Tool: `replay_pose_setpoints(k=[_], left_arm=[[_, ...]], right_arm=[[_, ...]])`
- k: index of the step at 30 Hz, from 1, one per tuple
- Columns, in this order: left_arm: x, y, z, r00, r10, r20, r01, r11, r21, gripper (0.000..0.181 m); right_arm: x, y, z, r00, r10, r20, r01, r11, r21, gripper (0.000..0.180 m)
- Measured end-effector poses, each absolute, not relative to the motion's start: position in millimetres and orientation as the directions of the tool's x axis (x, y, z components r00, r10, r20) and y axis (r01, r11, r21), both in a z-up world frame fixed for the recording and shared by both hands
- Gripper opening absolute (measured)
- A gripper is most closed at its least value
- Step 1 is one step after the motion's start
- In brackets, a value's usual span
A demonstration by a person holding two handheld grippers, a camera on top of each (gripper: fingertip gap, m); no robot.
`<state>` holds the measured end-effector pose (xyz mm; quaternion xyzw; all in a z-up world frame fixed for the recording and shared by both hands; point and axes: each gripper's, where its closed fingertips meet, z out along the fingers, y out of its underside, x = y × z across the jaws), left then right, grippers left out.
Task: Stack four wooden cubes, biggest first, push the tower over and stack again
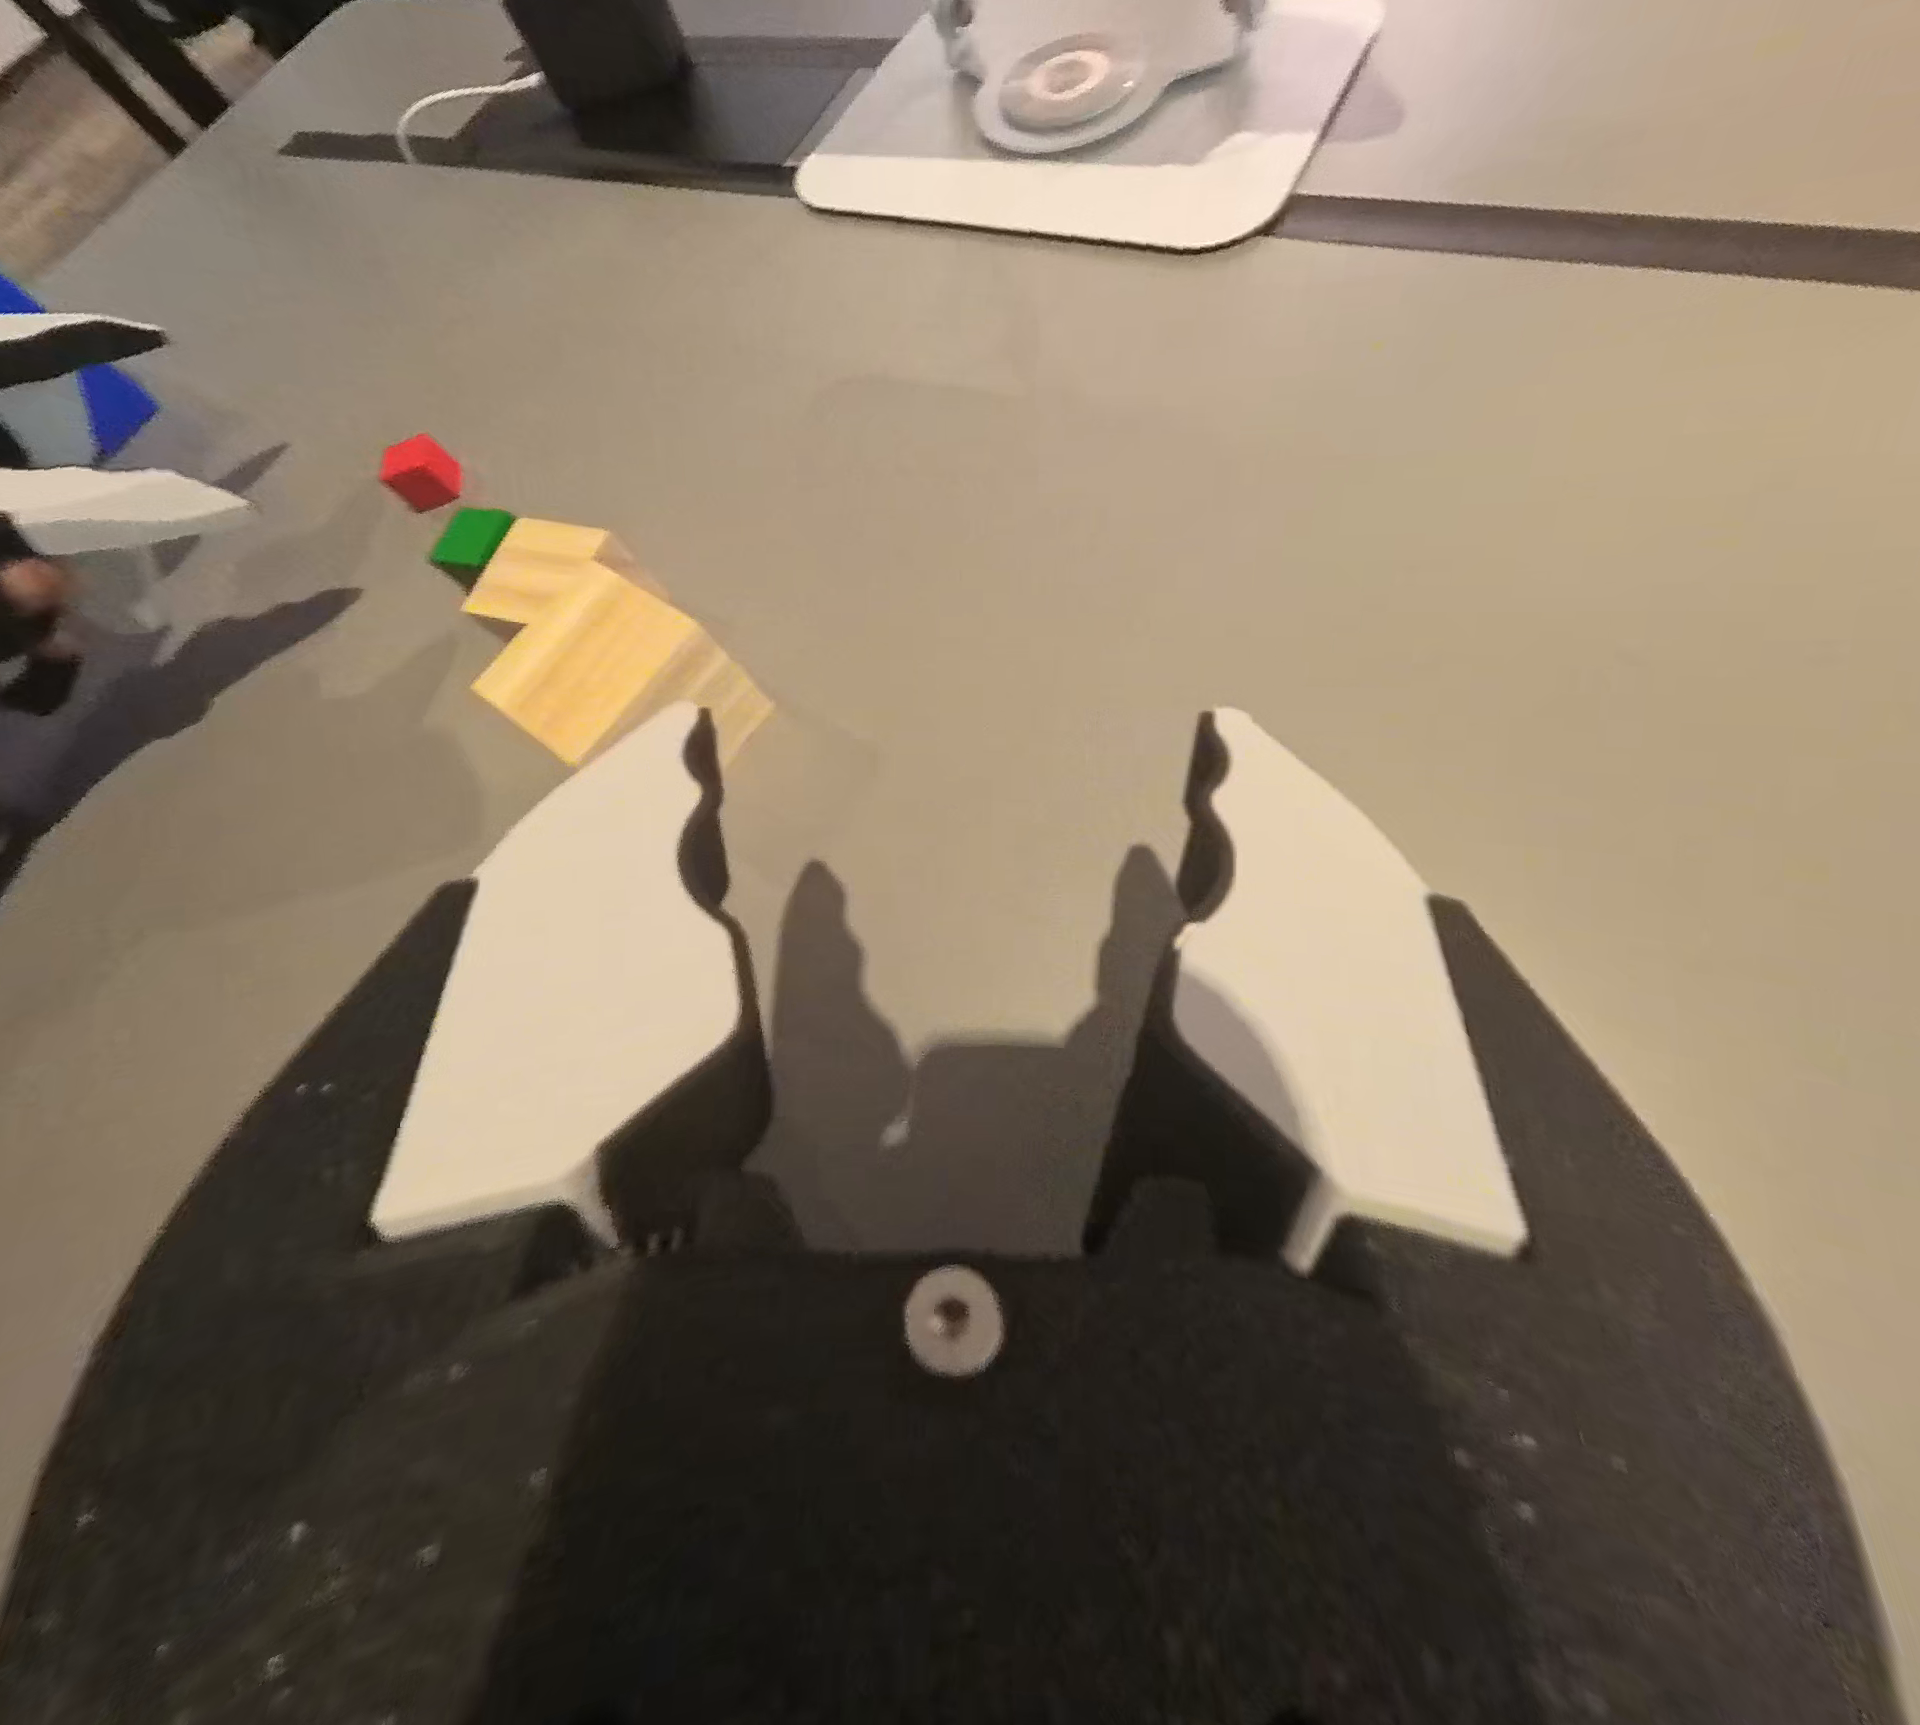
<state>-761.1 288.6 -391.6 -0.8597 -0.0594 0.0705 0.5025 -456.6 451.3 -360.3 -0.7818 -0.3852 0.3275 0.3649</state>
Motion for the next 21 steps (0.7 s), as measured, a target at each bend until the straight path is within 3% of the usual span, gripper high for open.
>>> replay_pose_setpoints(k=[10, 21], left_arm=[[-787, 240, -400, 0.937, 0.343, 0.062, 0.235, -0.489, -0.84, 0.127], [-784, 195, -396, 0.916, 0.392, 0.082, 0.275, -0.466, -0.841, 0.127]], right_arm=[[-400, 486, -368, 0.68, 0.715, -0.162, 0.325, -0.493, -0.807, 0.116], [-373, 481, -377, 0.691, 0.698, -0.186, 0.312, -0.521, -0.795, 0.114]])
